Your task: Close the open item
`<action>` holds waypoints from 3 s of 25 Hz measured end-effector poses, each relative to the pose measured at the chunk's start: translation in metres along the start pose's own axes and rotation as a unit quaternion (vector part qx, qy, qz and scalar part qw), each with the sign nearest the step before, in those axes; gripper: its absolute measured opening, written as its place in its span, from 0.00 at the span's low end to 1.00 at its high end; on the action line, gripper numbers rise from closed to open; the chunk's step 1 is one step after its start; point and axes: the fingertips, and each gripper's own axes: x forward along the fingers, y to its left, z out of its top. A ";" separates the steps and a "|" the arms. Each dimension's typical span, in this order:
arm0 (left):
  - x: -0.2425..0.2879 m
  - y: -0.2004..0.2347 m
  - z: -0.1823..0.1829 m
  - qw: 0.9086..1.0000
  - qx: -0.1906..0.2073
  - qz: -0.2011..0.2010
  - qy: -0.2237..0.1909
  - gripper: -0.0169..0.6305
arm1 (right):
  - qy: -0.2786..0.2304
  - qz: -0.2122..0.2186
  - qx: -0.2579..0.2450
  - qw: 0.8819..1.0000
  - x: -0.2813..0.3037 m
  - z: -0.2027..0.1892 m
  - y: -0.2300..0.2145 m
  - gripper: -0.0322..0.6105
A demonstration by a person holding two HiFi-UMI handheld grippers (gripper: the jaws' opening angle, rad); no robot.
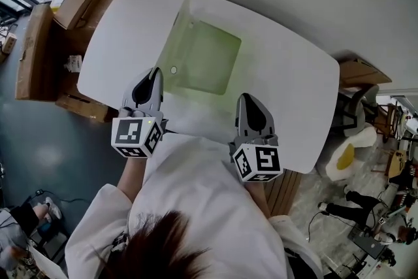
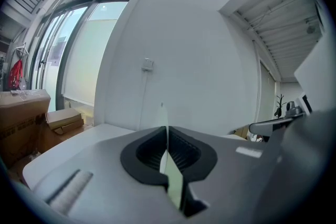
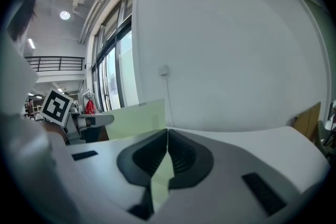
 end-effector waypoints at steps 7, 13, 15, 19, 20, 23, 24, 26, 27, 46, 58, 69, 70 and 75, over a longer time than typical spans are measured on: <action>0.004 -0.018 -0.003 1.000 0.015 -0.014 0.005 0.04 | -0.008 -0.014 0.008 1.000 -0.008 0.001 -0.010 0.07; 0.008 -0.033 -0.004 0.999 0.025 -0.030 0.009 0.04 | -0.010 -0.016 0.014 1.000 -0.010 0.001 -0.013 0.07; 0.009 -0.037 -0.004 0.999 0.027 -0.033 0.011 0.04 | -0.010 -0.017 0.016 1.000 -0.011 0.001 -0.014 0.07; 0.011 -0.042 -0.006 0.999 0.032 -0.041 0.015 0.04 | -0.011 -0.021 0.019 1.000 -0.012 0.000 -0.017 0.07; 0.012 -0.043 -0.006 0.998 0.034 -0.044 0.016 0.04 | -0.011 -0.022 0.019 1.000 -0.012 0.000 -0.017 0.07; 0.012 -0.049 -0.008 0.998 0.042 -0.052 0.020 0.04 | -0.011 -0.025 0.023 0.999 -0.014 -0.002 -0.017 0.07; 0.013 -0.051 -0.008 0.997 0.043 -0.055 0.021 0.04 | -0.011 -0.026 0.024 0.999 -0.015 -0.002 -0.018 0.07; 0.014 -0.054 -0.010 0.997 0.044 -0.060 0.022 0.05 | -0.010 -0.029 0.028 0.999 -0.016 -0.004 -0.018 0.07; 0.015 -0.055 -0.010 0.997 0.045 -0.061 0.023 0.04 | -0.010 -0.031 0.030 0.999 -0.016 -0.005 -0.019 0.07; 0.019 -0.080 -0.014 0.991 0.079 -0.098 0.052 0.05 | -0.012 -0.081 0.059 0.995 -0.030 -0.033 -0.041 0.07; 0.018 -0.098 -0.023 0.986 0.089 -0.130 0.056 0.05 | 0.006 -0.082 0.064 0.995 -0.033 -0.048 -0.031 0.07; 0.020 -0.115 -0.038 0.979 0.111 -0.159 0.062 0.05 | 0.005 -0.087 0.061 0.994 -0.034 -0.048 -0.023 0.07; 0.021 -0.118 -0.039 0.978 0.112 -0.164 0.062 0.05 | 0.005 -0.088 0.061 0.994 -0.034 -0.048 -0.023 0.07; 0.024 -0.127 -0.047 0.973 0.119 -0.185 0.070 0.05 | 0.002 -0.101 0.064 0.993 -0.037 -0.048 -0.027 0.07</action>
